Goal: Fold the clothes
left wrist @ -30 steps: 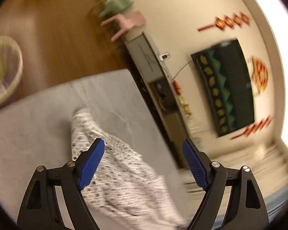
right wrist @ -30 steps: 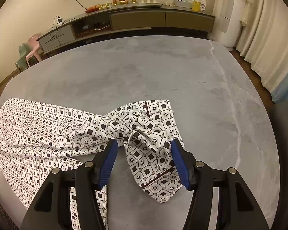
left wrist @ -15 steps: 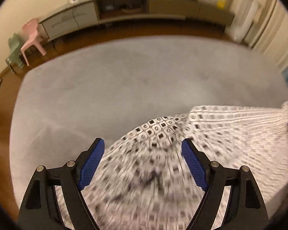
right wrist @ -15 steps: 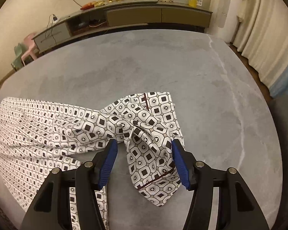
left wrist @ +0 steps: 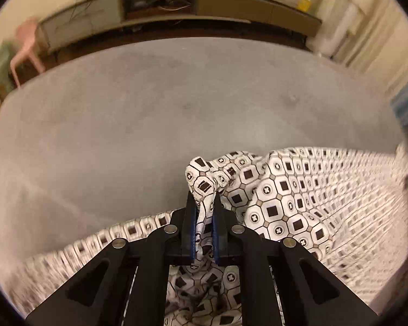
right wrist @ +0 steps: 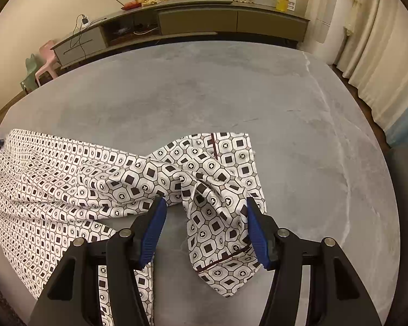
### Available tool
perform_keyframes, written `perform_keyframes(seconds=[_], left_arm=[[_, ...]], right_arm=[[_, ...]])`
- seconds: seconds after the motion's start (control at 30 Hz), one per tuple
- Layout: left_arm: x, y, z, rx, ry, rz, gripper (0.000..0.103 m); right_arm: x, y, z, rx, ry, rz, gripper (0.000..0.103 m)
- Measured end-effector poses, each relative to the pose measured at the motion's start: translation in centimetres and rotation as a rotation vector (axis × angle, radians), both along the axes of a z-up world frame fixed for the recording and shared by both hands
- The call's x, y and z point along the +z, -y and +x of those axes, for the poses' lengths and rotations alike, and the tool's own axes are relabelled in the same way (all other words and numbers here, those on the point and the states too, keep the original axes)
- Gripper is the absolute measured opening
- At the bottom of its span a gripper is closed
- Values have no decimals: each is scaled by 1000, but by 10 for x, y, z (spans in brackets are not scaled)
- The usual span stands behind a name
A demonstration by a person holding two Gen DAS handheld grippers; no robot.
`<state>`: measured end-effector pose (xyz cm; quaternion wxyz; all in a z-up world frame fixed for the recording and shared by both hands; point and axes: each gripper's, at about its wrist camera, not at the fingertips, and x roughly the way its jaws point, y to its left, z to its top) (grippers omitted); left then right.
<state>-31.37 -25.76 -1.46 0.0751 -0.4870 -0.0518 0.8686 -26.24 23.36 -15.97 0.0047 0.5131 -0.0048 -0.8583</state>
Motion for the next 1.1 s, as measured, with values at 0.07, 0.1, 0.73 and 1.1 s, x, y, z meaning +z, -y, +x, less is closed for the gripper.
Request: perform_keyframes(seconds=[0.07,0.1,0.73,1.1], left_arm=[[8,8,2,18,-36,33,9],[13,11,3,27,-53,49,9],[74,149,-20,611,-232,16,8],[87,191,-69,806,-186,-170,17]], right_arm=[[-4,0,0,3,14,-1,59],[-6,0,0,7,23,-1,59],[24,-25,-2,-25,-76,-25,11],[83,-28,-108,20,-42,-40,52]])
